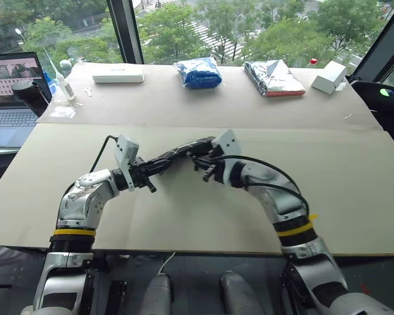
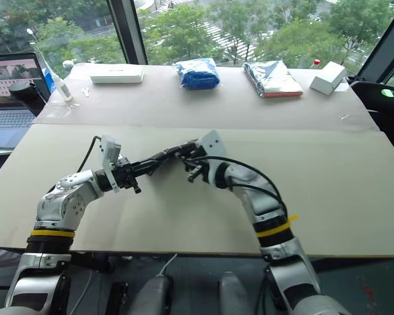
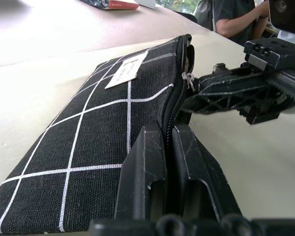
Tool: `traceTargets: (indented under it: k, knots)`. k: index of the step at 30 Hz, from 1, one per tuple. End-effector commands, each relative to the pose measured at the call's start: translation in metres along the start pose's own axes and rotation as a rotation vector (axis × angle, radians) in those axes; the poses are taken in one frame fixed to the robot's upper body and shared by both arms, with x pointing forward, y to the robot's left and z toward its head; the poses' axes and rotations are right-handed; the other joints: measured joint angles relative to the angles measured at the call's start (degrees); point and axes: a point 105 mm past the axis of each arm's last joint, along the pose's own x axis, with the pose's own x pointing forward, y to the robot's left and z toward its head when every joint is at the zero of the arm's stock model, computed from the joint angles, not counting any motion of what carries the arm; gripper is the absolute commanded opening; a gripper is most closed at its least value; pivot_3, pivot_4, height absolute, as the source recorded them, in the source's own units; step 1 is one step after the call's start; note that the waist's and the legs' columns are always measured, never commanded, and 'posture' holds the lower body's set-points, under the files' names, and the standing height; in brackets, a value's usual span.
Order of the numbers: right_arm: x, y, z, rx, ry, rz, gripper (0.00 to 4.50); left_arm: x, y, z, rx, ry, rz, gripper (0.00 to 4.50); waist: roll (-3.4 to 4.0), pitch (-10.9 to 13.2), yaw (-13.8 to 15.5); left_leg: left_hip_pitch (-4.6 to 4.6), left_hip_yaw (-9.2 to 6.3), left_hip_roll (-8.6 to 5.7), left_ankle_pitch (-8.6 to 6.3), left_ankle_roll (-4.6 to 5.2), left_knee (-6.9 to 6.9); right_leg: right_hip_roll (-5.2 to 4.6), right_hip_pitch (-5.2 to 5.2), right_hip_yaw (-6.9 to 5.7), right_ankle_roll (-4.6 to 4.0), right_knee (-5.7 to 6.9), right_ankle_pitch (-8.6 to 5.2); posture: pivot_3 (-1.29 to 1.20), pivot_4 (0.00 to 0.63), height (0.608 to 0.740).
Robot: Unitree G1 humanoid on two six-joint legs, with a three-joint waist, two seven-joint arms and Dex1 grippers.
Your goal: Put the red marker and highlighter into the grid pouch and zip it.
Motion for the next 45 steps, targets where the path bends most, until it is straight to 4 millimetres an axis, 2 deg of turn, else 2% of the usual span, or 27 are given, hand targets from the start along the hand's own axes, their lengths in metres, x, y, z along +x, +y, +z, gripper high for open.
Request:
traceTargets:
  k: [1,3,5,8,13,16,17,19,21,25,29,31,34,36,38,41,45]
  knots:
    - [-0.035,-0.057,-0.005,-0.017,0.024,-0.218,0.01,-0.006,0.0,0.013,0.055,-0.029,0.004,0.0,0.0,0.0,0.01,0.0,0.01,0.0,0.0,0.0,0.0,0.0,0.0,0.01,0.0,-0.01,0.0,0.0,0.15,0.74]
    - [-0.046,-0.072,-0.006,-0.02,0.03,-0.26,0.01,-0.006,-0.001,0.012,0.055,-0.024,0.001,0.0,-0.01,0.01,-0.05,0.0,0.02,0.0,0.0,0.0,-0.01,0.0,0.0,0.02,0.0,-0.02,0.0,0.0,0.15,0.74]
    - [-0.052,-0.078,-0.005,-0.024,0.033,-0.269,0.01,-0.004,0.0,0.012,0.055,-0.024,-0.002,0.0,-0.01,0.01,-0.37,0.01,0.02,0.01,0.0,0.0,-0.02,0.01,0.0,0.02,0.0,-0.02,0.0,0.0,0.15,0.74]
    - [-0.049,-0.069,-0.002,-0.015,0.014,-0.214,0.01,0.0,-0.001,0.014,0.059,-0.029,-0.017,0.0,-0.02,0.01,-0.8,0.03,0.02,0.03,0.0,0.01,-0.07,0.04,-0.02,0.04,0.0,-0.02,0.0,0.0,0.15,0.74]
    - [-0.043,-0.037,0.0,-0.017,-0.009,-0.051,1.56,0.004,-0.005,0.018,0.061,-0.044,-0.042,0.0,-0.02,0.01,-0.49,0.0,0.02,0.0,0.0,0.0,-0.05,0.0,0.01,0.03,0.0,-0.08,0.0,0.0,0.15,0.74]
    - [-0.049,-0.037,0.002,0.038,-0.024,-0.031,2.56,0.004,-0.01,0.017,0.062,-0.044,-0.06,0.0,-0.03,0.01,-0.49,-0.02,0.02,-0.02,0.0,0.0,-0.02,-0.01,0.02,0.03,0.01,-0.08,0.0,0.0,0.15,0.74]
    - [-0.056,-0.037,-0.004,0.066,0.004,-0.009,2.88,0.003,-0.011,0.016,0.073,-0.036,-0.069,0.0,-0.03,0.02,-0.46,-0.01,0.02,-0.01,0.0,0.01,-0.02,-0.01,0.02,0.03,0.01,-0.07,0.0,0.0,0.15,0.74]
    - [-0.069,-0.036,-0.014,0.074,0.047,0.026,2.88,0.002,-0.013,0.014,0.093,-0.026,-0.083,0.0,-0.03,0.01,-0.08,-0.02,0.01,-0.02,0.0,0.0,-0.03,-0.01,0.02,0.03,0.01,-0.08,0.0,0.0,0.15,0.74]
    - [-0.091,-0.042,-0.022,0.013,0.073,0.026,2.88,0.003,-0.016,0.012,0.134,-0.013,-0.11,0.0,-0.03,0.02,0.47,-0.04,0.02,-0.03,0.0,0.0,-0.04,-0.03,0.04,0.02,0.01,-0.15,-0.01,0.0,0.15,0.74]
    - [-0.133,-0.05,-0.021,-0.061,0.036,0.023,2.88,0.007,-0.024,0.002,0.25,0.039,-0.18,0.0,-0.03,0.03,0.94,-0.07,0.04,-0.03,0.0,0.01,-0.04,-0.03,0.07,0.03,0.01,-0.32,0.0,0.0,0.15,0.74]
    - [-0.17,-0.059,-0.022,-0.059,0.011,-0.025,2.88,0.017,-0.035,-0.005,0.336,0.065,-0.27,0.0,-0.03,0.03,0.93,-0.04,0.05,-0.02,0.0,0.0,-0.03,-0.02,0.17,0.03,0.1,-0.42,-0.05,0.0,0.15,0.74]
    - [-0.181,-0.064,-0.021,-0.065,0.007,-0.071,2.88,0.023,-0.04,-0.006,0.359,0.067,-0.31,0.0,-0.04,0.03,0.93,-0.04,0.05,-0.02,0.0,0.0,-0.03,-0.03,0.17,0.03,0.11,-0.42,-0.05,0.0,0.15,0.74]
    - [-0.186,-0.066,-0.021,-0.059,0.005,-0.099,2.88,0.027,-0.042,-0.011,0.382,0.085,-0.338,0.0,-0.04,0.03,0.71,-0.03,0.06,-0.02,0.0,0.01,-0.03,-0.02,0.17,0.04,0.11,-0.41,-0.05,0.0,0.15,0.74]
    - [-0.185,-0.065,-0.024,-0.061,0.012,-0.106,2.96,0.028,-0.042,-0.019,0.398,0.116,-0.362,0.8,-0.04,0.03,0.66,-0.02,0.06,-0.01,0.0,0.01,-0.04,-0.01,0.17,0.05,0.14,-0.41,-0.07,0.0,0.15,0.74]
    - [-0.183,-0.063,-0.027,-0.062,0.021,-0.108,2.96,0.029,-0.043,-0.021,0.402,0.117,-0.381,1.36,-0.04,0.03,0.66,-0.01,0.06,-0.02,0.0,0.01,-0.03,-0.01,0.17,0.05,0.14,-0.41,-0.07,0.0,0.15,0.74]
    - [-0.182,-0.062,-0.028,-0.057,0.022,-0.111,2.96,0.031,-0.051,-0.008,0.324,0.042,-0.385,2.52,-0.05,0.04,0.8,-0.04,0.05,-0.02,0.0,0.01,-0.02,-0.01,0.16,0.05,0.14,-0.41,-0.07,0.0,0.15,0.74]
    - [-0.181,-0.063,-0.03,-0.053,0.025,-0.116,2.96,0.023,-0.058,0.0,0.222,0.009,-0.392,4.02,-0.05,0.04,0.88,-0.05,0.05,-0.03,0.0,0.01,0.01,-0.03,0.19,0.05,0.18,-0.41,-0.07,0.0,0.15,0.74]
